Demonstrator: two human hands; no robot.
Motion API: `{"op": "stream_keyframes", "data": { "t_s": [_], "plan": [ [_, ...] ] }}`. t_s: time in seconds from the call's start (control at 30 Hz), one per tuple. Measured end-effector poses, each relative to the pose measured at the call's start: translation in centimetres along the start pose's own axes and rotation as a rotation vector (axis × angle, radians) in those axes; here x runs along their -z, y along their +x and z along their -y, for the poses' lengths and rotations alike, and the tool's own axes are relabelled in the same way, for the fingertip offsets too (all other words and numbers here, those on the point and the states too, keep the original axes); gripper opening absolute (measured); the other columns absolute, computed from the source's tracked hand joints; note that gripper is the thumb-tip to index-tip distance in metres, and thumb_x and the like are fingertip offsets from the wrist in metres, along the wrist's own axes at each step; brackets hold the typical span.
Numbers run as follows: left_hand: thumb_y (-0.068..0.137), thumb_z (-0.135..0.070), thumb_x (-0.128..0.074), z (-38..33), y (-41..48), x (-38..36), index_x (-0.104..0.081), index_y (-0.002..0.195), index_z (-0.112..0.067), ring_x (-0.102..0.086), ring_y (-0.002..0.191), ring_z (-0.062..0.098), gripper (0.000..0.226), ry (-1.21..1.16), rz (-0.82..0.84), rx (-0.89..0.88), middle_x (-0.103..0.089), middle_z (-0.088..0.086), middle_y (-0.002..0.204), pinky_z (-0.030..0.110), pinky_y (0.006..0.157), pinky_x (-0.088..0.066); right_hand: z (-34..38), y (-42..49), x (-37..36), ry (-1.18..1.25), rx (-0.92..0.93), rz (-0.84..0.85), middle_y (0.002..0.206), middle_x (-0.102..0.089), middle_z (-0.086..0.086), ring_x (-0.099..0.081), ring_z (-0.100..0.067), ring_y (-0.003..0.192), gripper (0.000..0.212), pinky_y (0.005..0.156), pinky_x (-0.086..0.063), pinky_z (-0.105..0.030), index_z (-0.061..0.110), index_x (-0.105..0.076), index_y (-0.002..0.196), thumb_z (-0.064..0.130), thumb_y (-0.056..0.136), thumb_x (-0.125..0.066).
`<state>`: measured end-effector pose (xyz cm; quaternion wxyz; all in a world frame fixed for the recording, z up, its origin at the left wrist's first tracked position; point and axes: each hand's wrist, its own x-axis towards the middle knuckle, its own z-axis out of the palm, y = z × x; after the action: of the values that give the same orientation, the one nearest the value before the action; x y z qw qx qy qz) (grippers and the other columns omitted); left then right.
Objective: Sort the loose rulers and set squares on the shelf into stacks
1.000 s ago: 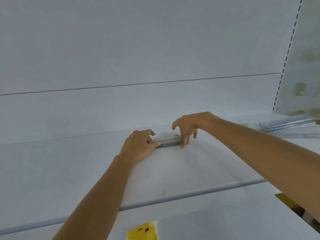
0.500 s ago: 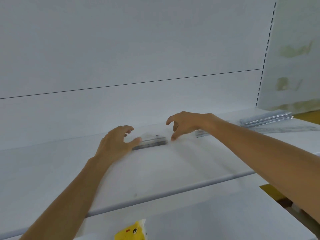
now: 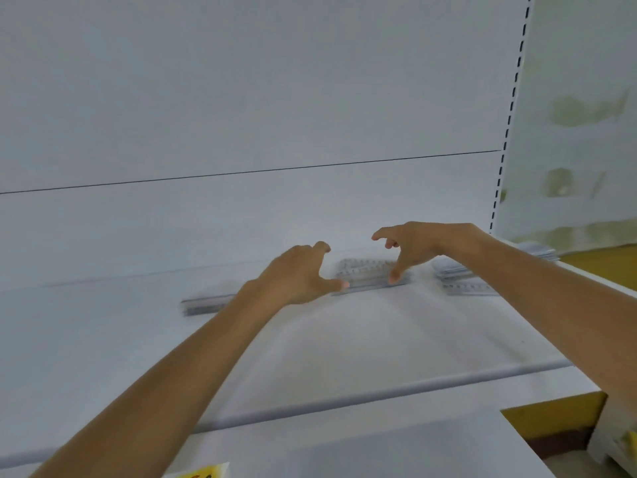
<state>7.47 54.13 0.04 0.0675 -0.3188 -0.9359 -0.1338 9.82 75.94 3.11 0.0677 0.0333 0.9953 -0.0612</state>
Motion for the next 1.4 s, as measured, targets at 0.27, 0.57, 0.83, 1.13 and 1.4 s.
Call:
{"op": "stream_keyframes", "data": {
  "t_s": [0.27, 0.57, 0.83, 1.13, 1.4],
  "plan": [
    [0.08, -0.044, -0.065, -2.7, 2.9, -2.7, -0.032, 0.135, -0.01, -0.05, 0.115, 0.027, 0.073, -0.023, 0.105, 0.253, -0.048, 0.012, 0.13, 0.035, 0.089, -0.043, -2.4, 1.4, -1.4, 0.011, 0.169, 0.015, 0.122, -0.055, 0.005, -0.047, -0.013, 0.102, 0.082, 0.089, -0.036, -0.027, 0.023, -0.031, 0.141, 0.036, 0.073, -0.076],
    [0.071, -0.033, -0.076, -2.2, 2.9, -4.0, -0.051, 0.127, -0.017, -0.055, 0.105, 0.021, 0.064, -0.162, -0.092, 0.323, -0.059, 0.007, 0.117, 0.027, 0.085, -0.042, -1.4, 1.5, -1.7, -0.113, 0.312, -0.079, 0.108, -0.062, -0.014, -0.062, -0.029, 0.092, 0.046, 0.079, -0.052, -0.037, 0.0, -0.059, 0.111, 0.02, 0.074, -0.076],
    [0.069, -0.041, -0.073, -1.6, 2.3, -4.7, -0.055, 0.119, -0.027, -0.054, 0.081, 0.002, 0.056, -0.181, -0.147, 0.258, -0.055, -0.02, 0.084, 0.019, 0.067, -0.04, -2.5, 1.6, -2.3, -0.06, 0.351, -0.08, 0.112, -0.054, -0.004, -0.054, -0.022, 0.094, 0.055, 0.081, -0.05, -0.035, 0.013, -0.049, 0.126, 0.018, 0.075, -0.068],
    [0.074, -0.052, -0.065, -1.6, 1.8, -4.8, -0.048, 0.124, -0.032, -0.056, 0.097, 0.012, 0.056, -0.201, -0.073, 0.174, -0.058, -0.011, 0.112, 0.031, 0.087, -0.047, 0.3, 2.4, -1.7, -0.079, 0.286, 0.07, 0.119, -0.05, -0.001, -0.055, -0.023, 0.102, 0.088, 0.088, -0.05, -0.04, 0.027, -0.021, 0.142, 0.034, 0.07, -0.071],
    [0.077, -0.049, -0.063, -0.4, 1.8, -4.8, -0.046, 0.066, -0.027, -0.053, 0.071, 0.017, 0.03, -0.087, -0.1, 0.169, -0.051, -0.007, 0.074, 0.027, 0.058, -0.038, 4.0, 3.9, 0.1, -0.188, 0.252, 0.289, 0.145, -0.036, -0.003, -0.058, -0.021, 0.094, 0.093, 0.07, -0.056, -0.033, 0.04, -0.022, 0.143, 0.018, 0.071, -0.077]
  ]
}}
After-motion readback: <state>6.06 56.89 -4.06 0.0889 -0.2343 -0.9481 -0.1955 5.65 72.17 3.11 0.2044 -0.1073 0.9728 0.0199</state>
